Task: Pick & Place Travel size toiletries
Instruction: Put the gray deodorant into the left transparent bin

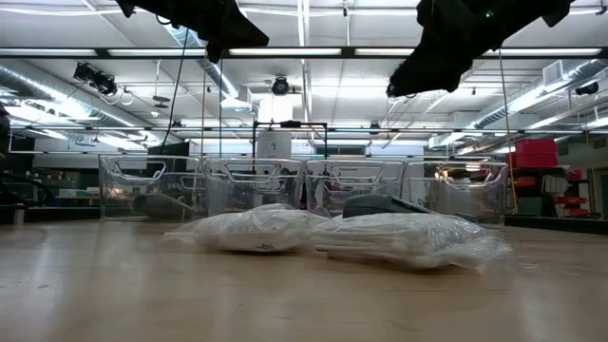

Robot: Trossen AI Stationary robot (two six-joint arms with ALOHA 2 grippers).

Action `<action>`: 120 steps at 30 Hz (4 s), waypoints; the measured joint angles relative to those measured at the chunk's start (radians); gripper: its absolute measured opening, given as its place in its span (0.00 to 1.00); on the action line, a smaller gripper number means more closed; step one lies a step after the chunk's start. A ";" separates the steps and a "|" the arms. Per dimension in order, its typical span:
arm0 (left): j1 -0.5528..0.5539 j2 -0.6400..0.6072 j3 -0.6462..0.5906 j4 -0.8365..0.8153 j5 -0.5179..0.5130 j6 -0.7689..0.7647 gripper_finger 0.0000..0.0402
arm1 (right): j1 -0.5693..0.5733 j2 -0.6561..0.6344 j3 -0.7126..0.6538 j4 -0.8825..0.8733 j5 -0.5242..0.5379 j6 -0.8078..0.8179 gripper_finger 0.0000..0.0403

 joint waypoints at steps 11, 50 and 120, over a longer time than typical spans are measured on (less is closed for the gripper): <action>0.000 0.000 0.000 0.000 0.000 0.000 0.05 | 0.148 0.001 0.000 0.003 0.001 0.000 0.58; 0.000 0.000 0.000 -0.002 0.009 0.009 0.05 | 0.272 0.250 0.232 0.051 0.008 -0.100 0.73; 0.000 0.000 0.000 -0.037 0.008 0.049 0.05 | 0.271 0.736 0.232 -0.055 -0.130 0.209 0.58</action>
